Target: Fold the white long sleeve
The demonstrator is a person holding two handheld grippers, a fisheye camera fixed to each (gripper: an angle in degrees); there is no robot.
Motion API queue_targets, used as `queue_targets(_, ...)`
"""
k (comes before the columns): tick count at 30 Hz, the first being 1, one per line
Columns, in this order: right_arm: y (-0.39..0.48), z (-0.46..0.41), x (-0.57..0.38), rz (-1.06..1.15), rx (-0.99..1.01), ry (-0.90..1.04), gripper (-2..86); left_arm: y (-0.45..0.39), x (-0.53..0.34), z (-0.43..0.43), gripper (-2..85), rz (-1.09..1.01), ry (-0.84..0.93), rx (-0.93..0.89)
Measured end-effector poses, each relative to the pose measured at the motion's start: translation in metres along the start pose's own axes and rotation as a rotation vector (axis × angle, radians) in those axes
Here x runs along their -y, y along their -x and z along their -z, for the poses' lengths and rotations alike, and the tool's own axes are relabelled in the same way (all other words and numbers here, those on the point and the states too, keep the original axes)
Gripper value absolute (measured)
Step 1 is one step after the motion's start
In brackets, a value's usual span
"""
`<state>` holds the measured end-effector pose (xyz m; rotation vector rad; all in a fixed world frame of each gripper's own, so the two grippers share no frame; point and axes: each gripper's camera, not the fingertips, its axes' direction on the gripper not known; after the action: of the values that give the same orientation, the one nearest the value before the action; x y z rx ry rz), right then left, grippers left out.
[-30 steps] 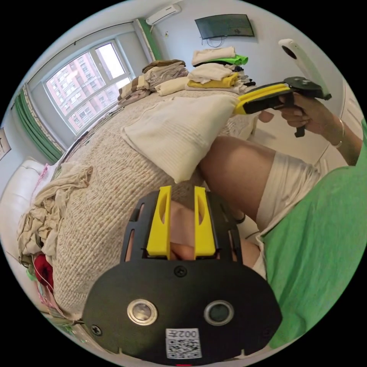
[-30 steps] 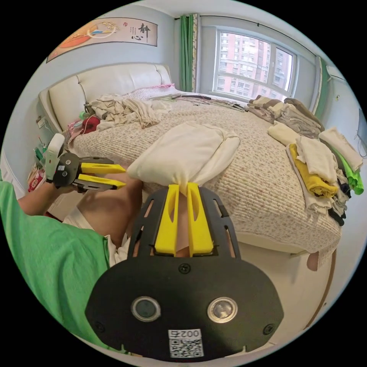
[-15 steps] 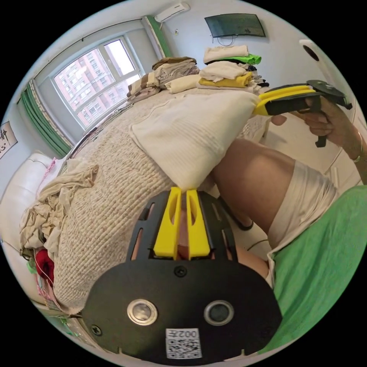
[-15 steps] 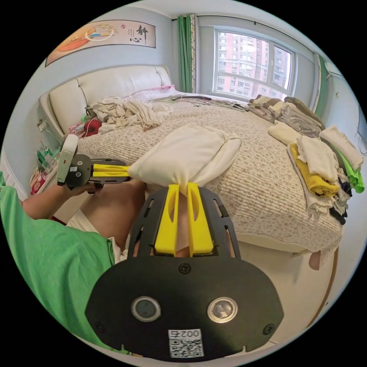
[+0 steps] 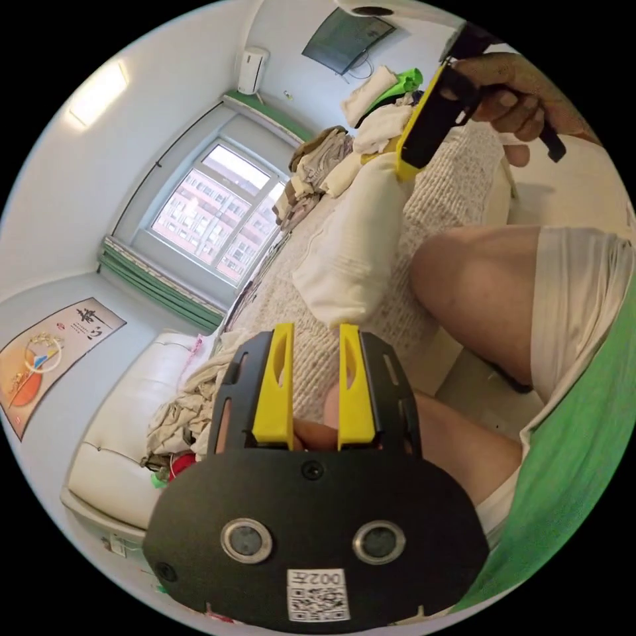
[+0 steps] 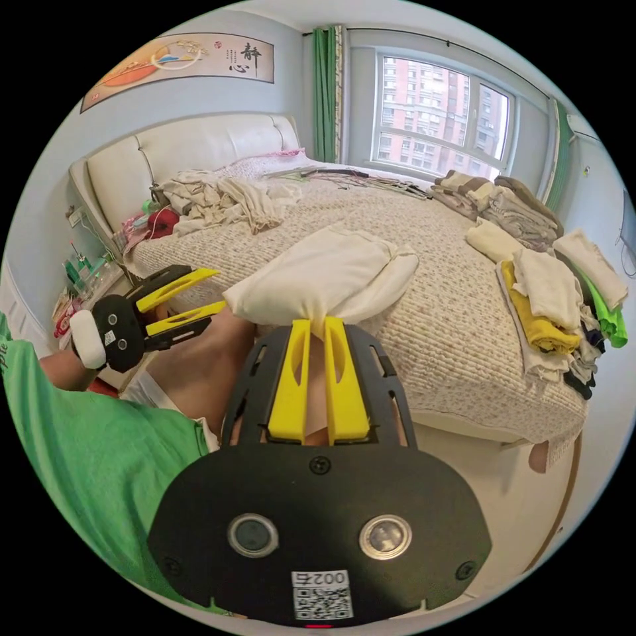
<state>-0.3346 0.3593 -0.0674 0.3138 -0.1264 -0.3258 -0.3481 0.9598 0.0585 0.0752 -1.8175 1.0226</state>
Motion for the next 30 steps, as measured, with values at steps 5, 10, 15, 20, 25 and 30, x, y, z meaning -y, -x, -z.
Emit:
queue_targets(5,-0.001,0.002,0.017,0.03,-0.012,0.012,3.8,0.011,0.027,0.035,6.0,0.029,-0.153,-0.177)
queue_targets(10,-0.002,0.004,0.029,0.032,0.006,0.015,3.8,0.013,0.049,0.035,7.4,0.016,-0.144,-0.326)
queue_targets(15,0.001,0.004,0.037,0.061,0.001,0.017,3.8,-0.006,0.078,0.022,10.0,-0.022,-0.105,-0.225)
queue_targets(20,-0.001,0.001,0.041,0.085,-0.037,0.025,3.6,-0.025,0.104,-0.001,10.6,-0.076,-0.029,-0.128)
queue_targets(25,-0.016,0.001,0.038,0.057,0.007,-0.012,3.7,-0.015,0.111,-0.004,8.4,-0.073,-0.011,-0.149)
queue_targets(30,-0.041,0.017,0.022,0.019,0.034,-0.148,5.9,0.032,0.11,-0.02,7.5,0.067,0.037,-0.328)
